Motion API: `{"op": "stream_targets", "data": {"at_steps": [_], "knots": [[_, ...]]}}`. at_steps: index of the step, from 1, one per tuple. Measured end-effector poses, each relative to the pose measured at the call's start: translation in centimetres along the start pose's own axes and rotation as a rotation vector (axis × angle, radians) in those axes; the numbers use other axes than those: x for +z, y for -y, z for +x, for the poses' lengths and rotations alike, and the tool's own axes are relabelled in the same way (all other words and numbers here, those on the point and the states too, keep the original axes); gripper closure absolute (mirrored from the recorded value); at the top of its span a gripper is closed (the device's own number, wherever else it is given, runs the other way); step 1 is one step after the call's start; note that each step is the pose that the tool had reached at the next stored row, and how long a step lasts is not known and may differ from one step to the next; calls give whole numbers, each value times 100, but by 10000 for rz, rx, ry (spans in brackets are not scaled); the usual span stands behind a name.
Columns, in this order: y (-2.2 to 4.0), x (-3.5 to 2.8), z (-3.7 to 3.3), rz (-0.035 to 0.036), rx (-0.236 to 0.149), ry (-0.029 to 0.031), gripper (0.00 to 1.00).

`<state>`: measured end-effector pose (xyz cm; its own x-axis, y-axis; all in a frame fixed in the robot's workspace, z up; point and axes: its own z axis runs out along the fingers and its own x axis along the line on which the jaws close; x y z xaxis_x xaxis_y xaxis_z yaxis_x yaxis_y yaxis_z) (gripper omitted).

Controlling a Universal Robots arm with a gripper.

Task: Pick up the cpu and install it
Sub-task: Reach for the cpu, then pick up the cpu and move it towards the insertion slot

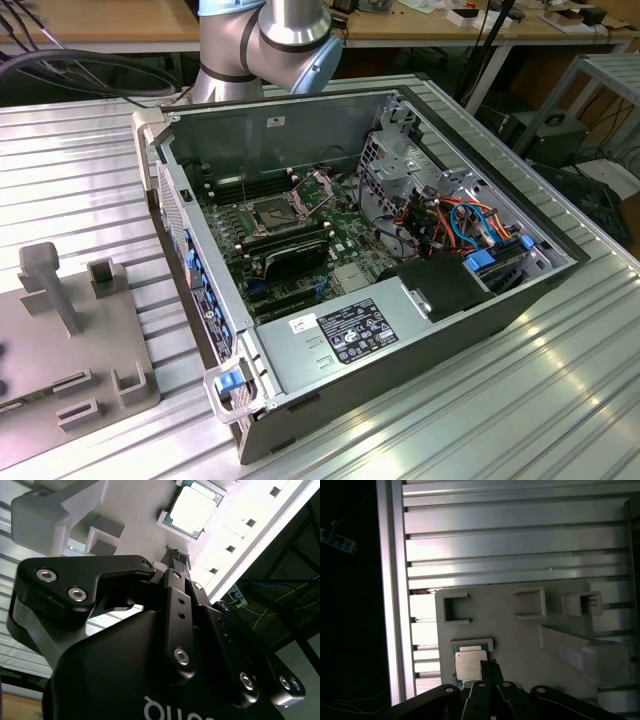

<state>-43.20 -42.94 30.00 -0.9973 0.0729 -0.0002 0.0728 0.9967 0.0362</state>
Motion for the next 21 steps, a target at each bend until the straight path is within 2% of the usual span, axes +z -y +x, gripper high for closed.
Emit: {"op": "stream_targets", "data": {"at_steps": [4,7,10,15,21], "knots": [[7,36,8,5,0,-5,89],[24,50,39,4,0,-5,89],[64,59,77,4,0,-4,89],[181,87,94,4,0,-4,89],[196,96,103,4,0,-4,89]]}}
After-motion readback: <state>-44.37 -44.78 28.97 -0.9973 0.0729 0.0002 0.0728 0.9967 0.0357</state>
